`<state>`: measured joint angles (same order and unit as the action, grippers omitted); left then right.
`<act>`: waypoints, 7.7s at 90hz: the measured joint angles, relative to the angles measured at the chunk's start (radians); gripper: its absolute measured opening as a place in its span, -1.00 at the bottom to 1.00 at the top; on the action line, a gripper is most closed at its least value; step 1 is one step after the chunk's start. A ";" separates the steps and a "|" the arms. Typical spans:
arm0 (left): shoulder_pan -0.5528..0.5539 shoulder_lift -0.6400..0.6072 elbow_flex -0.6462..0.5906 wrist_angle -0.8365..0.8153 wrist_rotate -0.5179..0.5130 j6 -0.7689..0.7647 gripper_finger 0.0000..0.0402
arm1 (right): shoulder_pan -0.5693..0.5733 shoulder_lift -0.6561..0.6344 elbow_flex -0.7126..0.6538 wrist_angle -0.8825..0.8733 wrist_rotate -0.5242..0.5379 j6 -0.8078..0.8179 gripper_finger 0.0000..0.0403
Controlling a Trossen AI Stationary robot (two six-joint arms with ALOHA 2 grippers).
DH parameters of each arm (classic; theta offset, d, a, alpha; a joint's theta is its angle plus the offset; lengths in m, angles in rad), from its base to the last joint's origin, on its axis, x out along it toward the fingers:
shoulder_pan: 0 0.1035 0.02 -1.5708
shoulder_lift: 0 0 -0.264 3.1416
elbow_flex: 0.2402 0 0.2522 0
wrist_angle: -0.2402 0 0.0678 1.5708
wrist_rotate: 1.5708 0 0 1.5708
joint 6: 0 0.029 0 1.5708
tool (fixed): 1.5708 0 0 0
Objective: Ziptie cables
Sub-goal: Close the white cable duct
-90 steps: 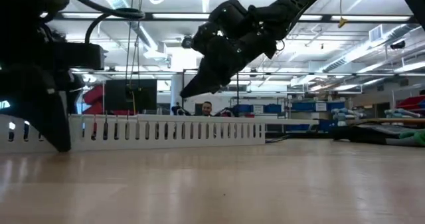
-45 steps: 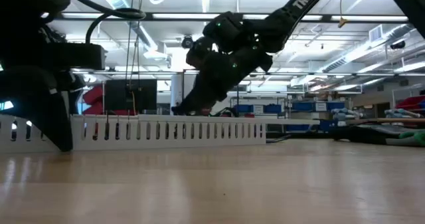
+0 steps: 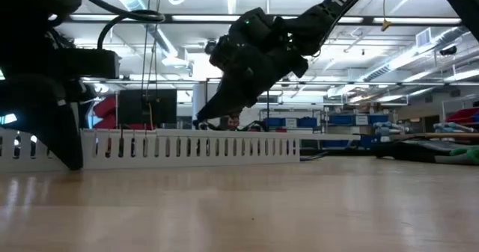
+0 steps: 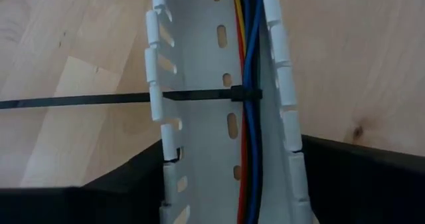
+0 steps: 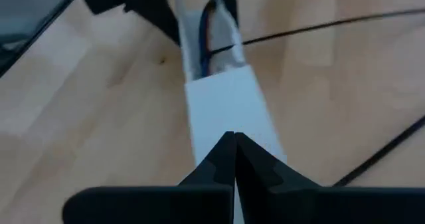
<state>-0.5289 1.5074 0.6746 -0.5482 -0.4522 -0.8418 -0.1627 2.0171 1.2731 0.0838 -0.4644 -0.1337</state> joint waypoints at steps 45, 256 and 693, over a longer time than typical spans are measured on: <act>0.005 0.000 -0.002 0.018 0.001 0.001 0.29 | 0.011 0.084 0.005 0.088 -0.016 0.051 -1.00; 0.180 0.054 0.002 0.290 0.044 -0.075 0.28 | 0.038 0.021 0.037 0.194 0.046 0.072 -1.00; 0.103 0.037 0.212 -0.003 0.236 0.388 0.12 | 0.218 -0.454 -0.367 -0.031 0.172 0.387 -1.00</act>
<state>-0.4262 1.5448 0.8867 -0.5516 -0.2167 -0.4534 0.0553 1.5631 0.9066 0.0526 -0.2926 0.2531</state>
